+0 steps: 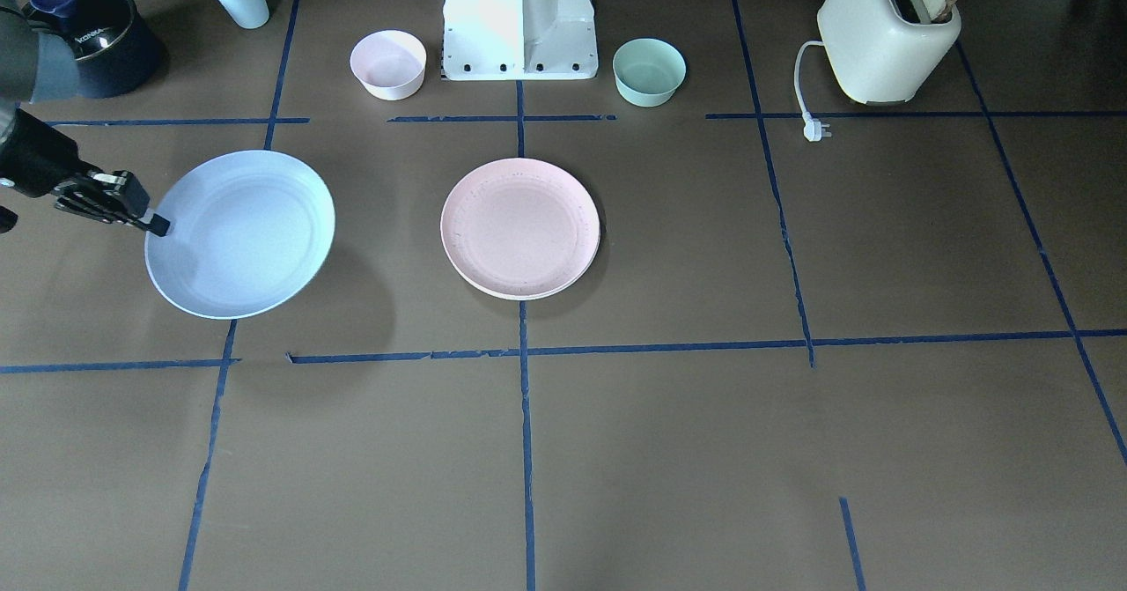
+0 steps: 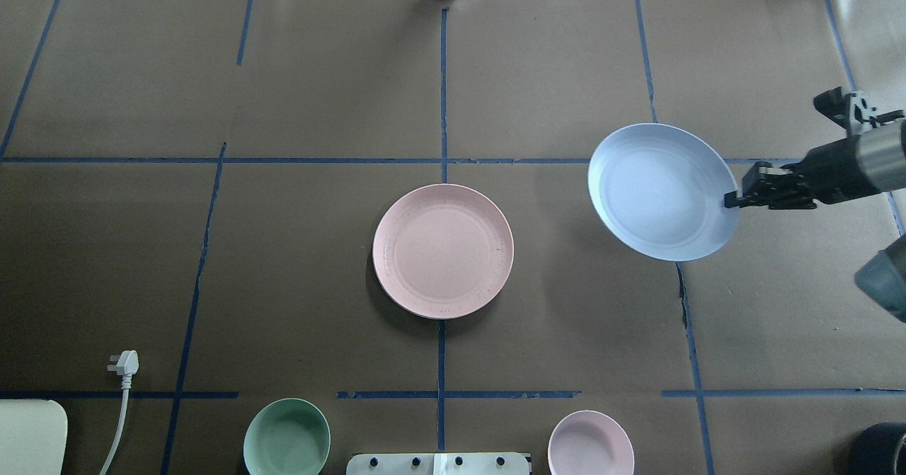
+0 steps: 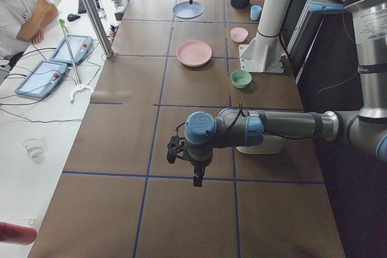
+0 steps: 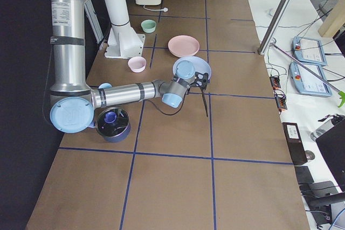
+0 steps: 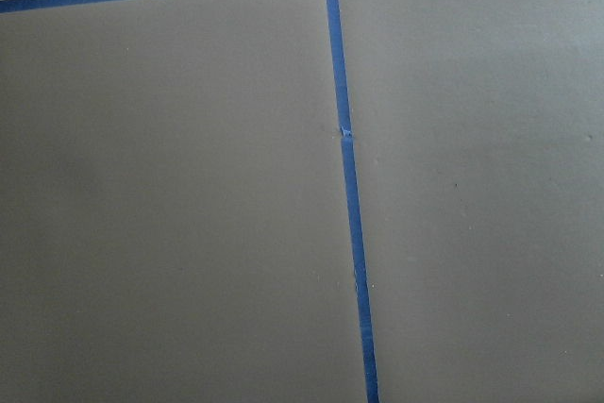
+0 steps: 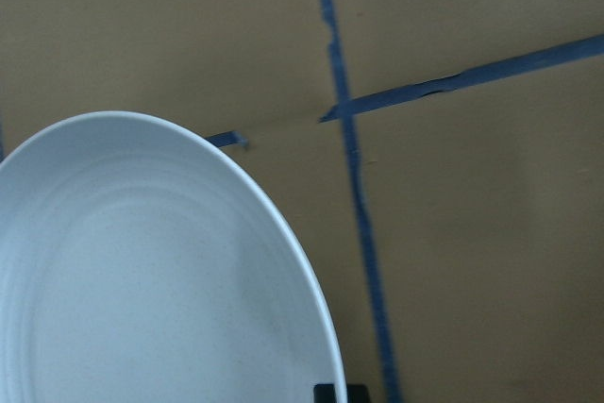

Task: Stack three plates with pink and blue
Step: 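Lift the blue plate, carry it onto the pink plate, open right gripper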

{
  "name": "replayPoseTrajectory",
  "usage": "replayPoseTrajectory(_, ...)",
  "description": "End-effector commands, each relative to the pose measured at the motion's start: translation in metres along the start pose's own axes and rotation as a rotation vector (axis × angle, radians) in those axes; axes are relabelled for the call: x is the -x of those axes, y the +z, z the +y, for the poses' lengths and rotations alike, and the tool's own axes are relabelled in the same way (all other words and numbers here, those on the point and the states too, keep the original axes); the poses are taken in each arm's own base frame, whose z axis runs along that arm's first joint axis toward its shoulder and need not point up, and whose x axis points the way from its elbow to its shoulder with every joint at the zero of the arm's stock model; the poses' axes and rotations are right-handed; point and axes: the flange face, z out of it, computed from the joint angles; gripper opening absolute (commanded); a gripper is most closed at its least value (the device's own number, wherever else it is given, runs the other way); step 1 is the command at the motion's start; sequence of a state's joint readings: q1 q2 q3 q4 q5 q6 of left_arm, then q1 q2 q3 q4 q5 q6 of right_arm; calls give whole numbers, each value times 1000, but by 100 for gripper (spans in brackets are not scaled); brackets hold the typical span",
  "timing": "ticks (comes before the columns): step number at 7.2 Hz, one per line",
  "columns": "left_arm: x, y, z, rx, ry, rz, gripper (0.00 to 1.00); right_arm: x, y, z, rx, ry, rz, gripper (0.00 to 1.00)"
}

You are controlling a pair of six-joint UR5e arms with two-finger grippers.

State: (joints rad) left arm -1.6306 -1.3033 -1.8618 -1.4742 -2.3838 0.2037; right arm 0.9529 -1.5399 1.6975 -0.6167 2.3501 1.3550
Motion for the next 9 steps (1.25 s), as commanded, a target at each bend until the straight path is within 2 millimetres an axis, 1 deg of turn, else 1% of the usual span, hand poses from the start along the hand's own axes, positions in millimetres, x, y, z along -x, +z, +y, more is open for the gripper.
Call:
replayPoseTrajectory(1,0,0,0,0,-2,0,100,108,70,40,-18,54,-15,0)
replayPoseTrajectory(2,0,0,0,-1,-20,0,100,165,82,54,-36,70,45,0)
replayPoseTrajectory(3,0,0,-1,-1,-20,0,100,199,109,85,-49,47,76,0)
replayPoseTrajectory(4,0,0,-1,-1,-20,0,100,208,129,105,-55,30,96,0)
replayPoseTrajectory(5,0,0,0,0,-22,0,100,213,142,118,-51,18,104,0)
replayPoseTrajectory(6,0,0,0,0,-22,0,100,213,153,126,-57,10,114,0)
replayPoseTrajectory(8,1,0,-1,1,-23,-1,100,234,172,120,-59,8,113,0)
replayPoseTrajectory(9,1,1,0,1,-24,0,100,232,176,117,-68,9,122,0)
